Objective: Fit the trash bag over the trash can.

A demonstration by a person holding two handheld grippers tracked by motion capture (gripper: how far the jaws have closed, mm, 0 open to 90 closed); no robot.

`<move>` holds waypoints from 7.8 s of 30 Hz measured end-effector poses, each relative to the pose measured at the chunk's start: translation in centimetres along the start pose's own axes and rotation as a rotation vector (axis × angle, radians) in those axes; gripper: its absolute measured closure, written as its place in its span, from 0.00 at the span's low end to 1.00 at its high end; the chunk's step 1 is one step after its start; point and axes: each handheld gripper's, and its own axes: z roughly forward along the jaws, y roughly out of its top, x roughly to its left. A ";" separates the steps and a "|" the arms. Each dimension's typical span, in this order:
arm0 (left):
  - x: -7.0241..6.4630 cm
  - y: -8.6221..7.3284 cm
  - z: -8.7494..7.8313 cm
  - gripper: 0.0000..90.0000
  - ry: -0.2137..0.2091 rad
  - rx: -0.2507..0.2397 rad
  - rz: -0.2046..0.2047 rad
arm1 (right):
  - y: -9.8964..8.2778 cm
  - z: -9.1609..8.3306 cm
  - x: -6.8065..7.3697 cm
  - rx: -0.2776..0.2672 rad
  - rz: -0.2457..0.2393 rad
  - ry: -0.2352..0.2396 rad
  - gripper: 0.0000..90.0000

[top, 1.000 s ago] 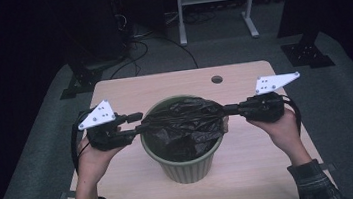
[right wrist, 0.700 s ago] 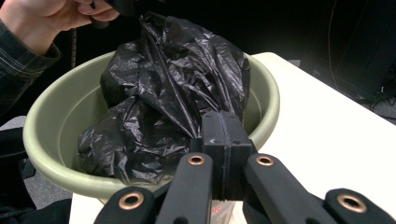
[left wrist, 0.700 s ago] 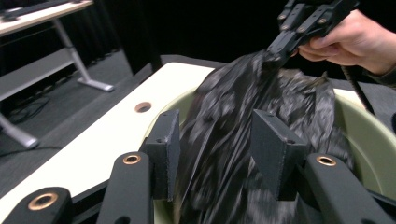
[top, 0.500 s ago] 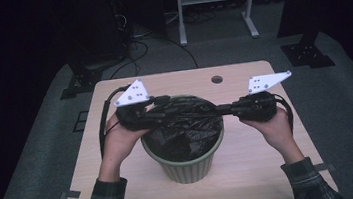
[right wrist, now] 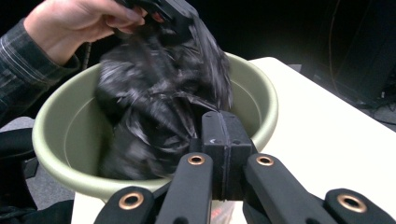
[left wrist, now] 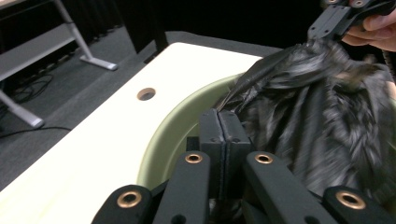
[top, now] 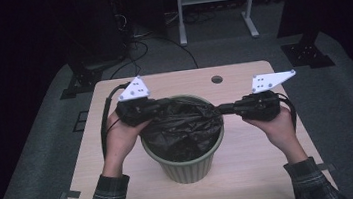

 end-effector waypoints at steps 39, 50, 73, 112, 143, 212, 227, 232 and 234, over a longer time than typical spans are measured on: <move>0.5 -5.3 -6.9 0.55 0.057 -0.090 -0.097 | -0.5 -4.9 0.7 -0.031 0.067 -0.001 0.55; 1.6 -1.0 -2.0 0.50 0.015 -0.044 -0.030 | 0.4 -2.3 0.0 -0.022 0.064 0.036 0.82; 2.9 -1.5 2.1 1.00 0.008 0.113 -0.011 | 0.8 -2.1 0.7 -0.031 -0.003 0.024 1.00; 3.9 -7.4 -5.4 1.00 0.132 0.000 -0.166 | -0.3 -5.6 -1.3 -0.069 0.075 -0.125 0.64; 5.0 -10.6 -0.4 1.00 0.171 0.176 -0.198 | -8.1 1.5 -5.0 0.175 0.181 -0.274 1.00; 3.5 -10.9 -2.1 1.00 0.162 0.178 -0.171 | -8.8 4.6 9.8 0.170 0.019 0.344 1.00; 4.2 -11.7 -1.5 1.00 0.191 0.218 -0.183 | -9.7 7.9 10.9 0.232 -0.001 0.343 1.00; 4.3 -12.0 -1.2 1.00 0.195 0.228 -0.191 | -10.4 7.8 10.3 0.276 0.016 0.304 1.00; 4.3 -12.1 -0.9 1.00 0.200 0.239 -0.186 | -10.9 7.6 10.0 0.285 0.029 0.293 1.00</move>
